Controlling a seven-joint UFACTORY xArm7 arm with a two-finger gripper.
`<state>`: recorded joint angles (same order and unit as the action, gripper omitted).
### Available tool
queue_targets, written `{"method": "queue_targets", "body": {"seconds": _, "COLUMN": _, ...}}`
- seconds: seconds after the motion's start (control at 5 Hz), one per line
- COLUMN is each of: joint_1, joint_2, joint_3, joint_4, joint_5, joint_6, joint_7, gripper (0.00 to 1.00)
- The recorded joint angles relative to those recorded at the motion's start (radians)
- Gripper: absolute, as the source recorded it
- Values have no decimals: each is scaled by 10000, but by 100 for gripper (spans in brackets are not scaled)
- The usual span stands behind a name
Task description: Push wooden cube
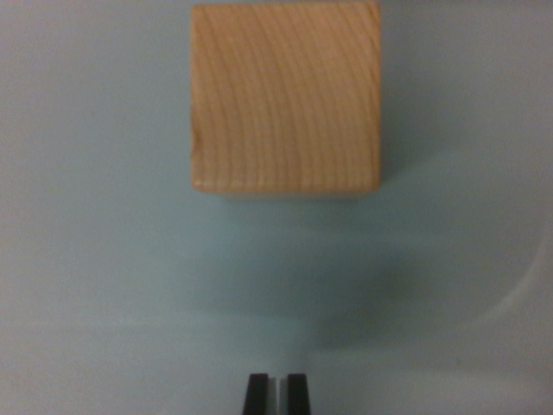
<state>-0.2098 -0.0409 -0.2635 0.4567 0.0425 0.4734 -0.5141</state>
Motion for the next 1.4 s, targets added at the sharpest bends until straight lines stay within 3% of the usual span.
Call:
{"method": "queue_targets", "body": {"seconds": 1.0, "joint_1": -3, "joint_2": -1, "joint_3": -5, "joint_4": -19, "joint_5": 0, "joint_6": -18, "joint_7": -9, "gripper": 0}}
{"method": "queue_targets", "body": {"seconds": 1.2, "joint_1": -3, "joint_2": -1, "joint_3": -5, "joint_4": -19, "joint_5": 0, "joint_6": -18, "joint_7": -9, "gripper": 100}}
{"method": "queue_targets", "body": {"seconds": 1.4, "joint_1": -3, "joint_2": -1, "joint_3": -5, "joint_4": -19, "joint_5": 0, "joint_6": -18, "joint_7": -9, "gripper": 100}}
